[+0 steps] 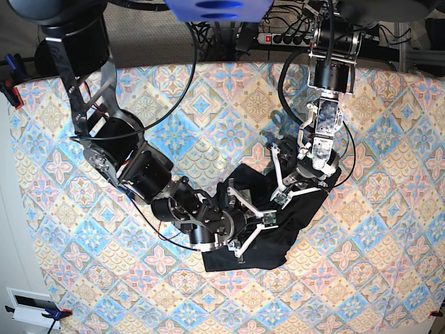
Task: Layout the t-shirt on the table in an organized manner, then fold the t-shirt properly
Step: 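Hold the shirt with both grippers and spread it apart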
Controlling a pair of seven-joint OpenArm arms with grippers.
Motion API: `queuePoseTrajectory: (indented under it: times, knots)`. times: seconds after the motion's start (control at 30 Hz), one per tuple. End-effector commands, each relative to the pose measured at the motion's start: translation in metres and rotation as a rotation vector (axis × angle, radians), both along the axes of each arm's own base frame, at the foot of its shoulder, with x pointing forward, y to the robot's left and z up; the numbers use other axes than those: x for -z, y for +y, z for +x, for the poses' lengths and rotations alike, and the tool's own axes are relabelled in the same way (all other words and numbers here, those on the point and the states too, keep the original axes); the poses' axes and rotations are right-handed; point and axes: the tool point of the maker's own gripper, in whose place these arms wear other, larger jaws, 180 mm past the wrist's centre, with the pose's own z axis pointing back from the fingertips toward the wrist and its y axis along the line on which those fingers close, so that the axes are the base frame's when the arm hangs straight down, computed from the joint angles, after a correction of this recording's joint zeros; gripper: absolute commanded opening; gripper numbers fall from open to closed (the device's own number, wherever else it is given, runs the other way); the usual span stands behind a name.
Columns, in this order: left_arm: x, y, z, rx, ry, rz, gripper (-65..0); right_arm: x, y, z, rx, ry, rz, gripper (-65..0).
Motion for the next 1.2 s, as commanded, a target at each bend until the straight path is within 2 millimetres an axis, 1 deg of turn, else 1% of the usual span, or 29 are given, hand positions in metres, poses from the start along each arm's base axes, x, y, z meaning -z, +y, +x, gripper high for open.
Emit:
queuePoseTrajectory:
  times: [0.0, 0.07, 0.17, 0.23, 0.37, 0.4, 0.43, 0.47, 0.57, 0.73, 0.83, 0.97, 1.17]
  knots:
    - [-0.011, -0.001, 0.009, 0.0, -0.031, -0.007, -65.0, -0.023, 0.004, 0.015, -0.003, -0.045, 0.032, -29.4]
    - [-0.011, -0.001, 0.009, 0.0, -0.031, -0.006, -65.0, -0.02, -0.01, 0.019, 0.017, -0.045, 0.018, -29.4]
    - [-0.011, -0.001, 0.009, 0.0, -0.031, -0.006, -65.0, -0.018, -0.023, 0.023, 0.036, -0.047, 0.005, -29.4]
    - [-0.011, -0.001, 0.009, 0.0, -0.031, -0.006, -65.0, -0.024, -0.032, 0.03, 0.045, -0.063, -0.002, -29.4]
    - [-0.011, -0.001, 0.009, 0.001, -0.033, -0.007, -65.0, -0.029, -0.032, 0.034, 0.049, -0.072, 0.003, -29.4]
    - [-0.011, -0.001, 0.009, 0.001, -0.033, -0.007, -65.0, -0.028, -0.036, 0.034, 0.055, -0.073, 0.0, -29.5]
    - [-0.011, -0.001, 0.009, 0.001, -0.033, -0.007, -65.0, -0.027, -0.045, 0.037, 0.069, -0.073, -0.008, -29.5]
    - [-0.011, -0.001, 0.009, 0.001, -0.033, -0.007, -65.0, -0.027, -0.051, 0.038, 0.075, -0.076, -0.012, -29.5]
    - [-0.011, -0.001, 0.009, 0.001, -0.033, -0.007, -65.0, -0.036, -0.045, 0.036, 0.048, -0.097, 0.003, -29.5]
    - [-0.011, 0.0, 0.01, 0.0, -0.034, -0.005, -65.0, -0.048, -0.052, 0.036, 0.026, -0.135, 0.008, -29.4]
    - [-0.011, 0.0, 0.01, 0.0, -0.034, -0.005, -65.0, -0.051, -0.057, 0.035, 0.017, -0.155, -0.023, -29.4]
    - [-0.012, 0.0, 0.011, 0.0, -0.036, -0.005, -65.0, -0.059, -0.05, 0.03, -0.015, -0.185, -0.028, -29.4]
    - [-0.012, 0.0, 0.011, 0.0, -0.037, -0.004, -65.0, -0.065, -0.039, 0.021, -0.053, -0.203, -0.03, -29.3]
